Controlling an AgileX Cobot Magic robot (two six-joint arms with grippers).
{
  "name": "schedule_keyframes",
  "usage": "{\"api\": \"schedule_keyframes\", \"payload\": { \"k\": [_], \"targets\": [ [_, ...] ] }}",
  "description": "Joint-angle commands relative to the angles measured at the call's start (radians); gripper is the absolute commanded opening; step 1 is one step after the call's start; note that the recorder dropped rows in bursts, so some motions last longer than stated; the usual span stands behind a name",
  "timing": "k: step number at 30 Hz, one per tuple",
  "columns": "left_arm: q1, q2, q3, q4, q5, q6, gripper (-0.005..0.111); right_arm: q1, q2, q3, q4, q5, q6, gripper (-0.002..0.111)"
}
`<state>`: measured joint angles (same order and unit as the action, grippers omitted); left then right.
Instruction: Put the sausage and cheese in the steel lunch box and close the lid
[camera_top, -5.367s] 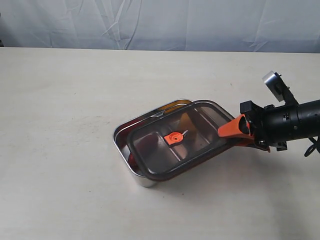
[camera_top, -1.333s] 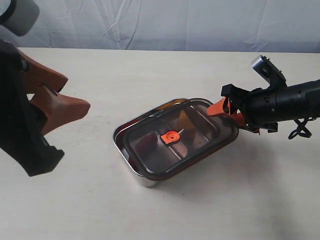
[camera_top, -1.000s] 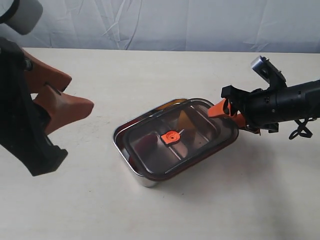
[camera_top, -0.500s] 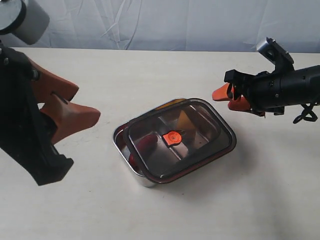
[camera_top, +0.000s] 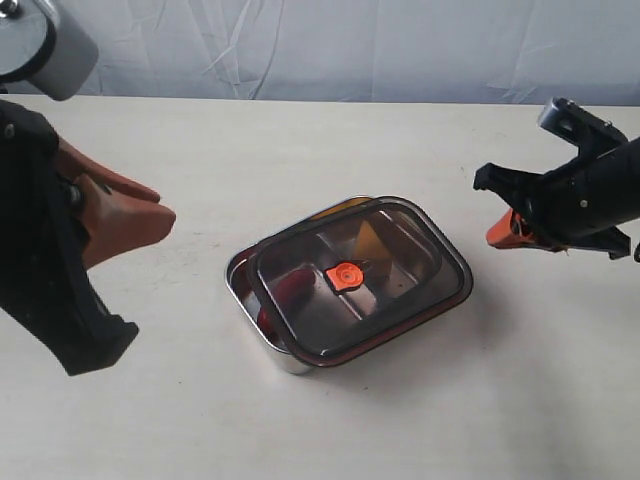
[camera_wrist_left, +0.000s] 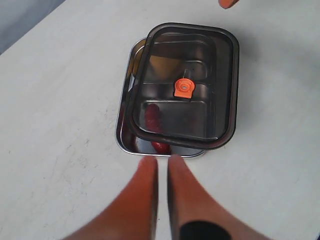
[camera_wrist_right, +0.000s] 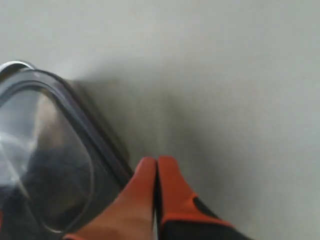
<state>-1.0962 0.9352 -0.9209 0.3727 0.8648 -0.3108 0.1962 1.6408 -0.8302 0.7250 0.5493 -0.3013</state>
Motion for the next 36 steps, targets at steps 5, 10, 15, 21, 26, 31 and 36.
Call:
{"api": "schedule_keyframes", "payload": {
  "k": [5,10,15,21,26,31,36],
  "targets": [
    [-0.002,0.001,0.003,0.026,-0.012,-0.001,0.0,0.004,-0.009,-0.006,-0.227,0.105,0.201,-0.001],
    [-0.002,0.001,0.003,0.03,-0.012,-0.001,0.0,0.009,-0.009,0.01,-0.227,0.111,0.208,-0.001],
    [-0.002,0.001,0.003,0.032,-0.017,-0.001,0.0,0.076,-0.009,0.033,-0.225,0.035,0.231,-0.001],
    [-0.002,0.001,0.003,0.026,-0.01,-0.001,0.0,0.104,0.003,0.033,-0.266,-0.013,0.301,-0.001],
    [-0.002,0.001,0.003,0.026,-0.008,-0.001,0.0,0.107,0.041,0.033,-0.297,-0.013,0.35,-0.001],
    [-0.002,0.001,0.003,0.026,-0.008,-0.001,0.0,0.132,0.074,0.033,-0.281,-0.035,0.35,-0.001],
    [-0.002,0.001,0.003,0.029,-0.01,0.003,0.0,0.144,0.08,0.033,-0.25,-0.055,0.35,-0.001]
  ]
}}
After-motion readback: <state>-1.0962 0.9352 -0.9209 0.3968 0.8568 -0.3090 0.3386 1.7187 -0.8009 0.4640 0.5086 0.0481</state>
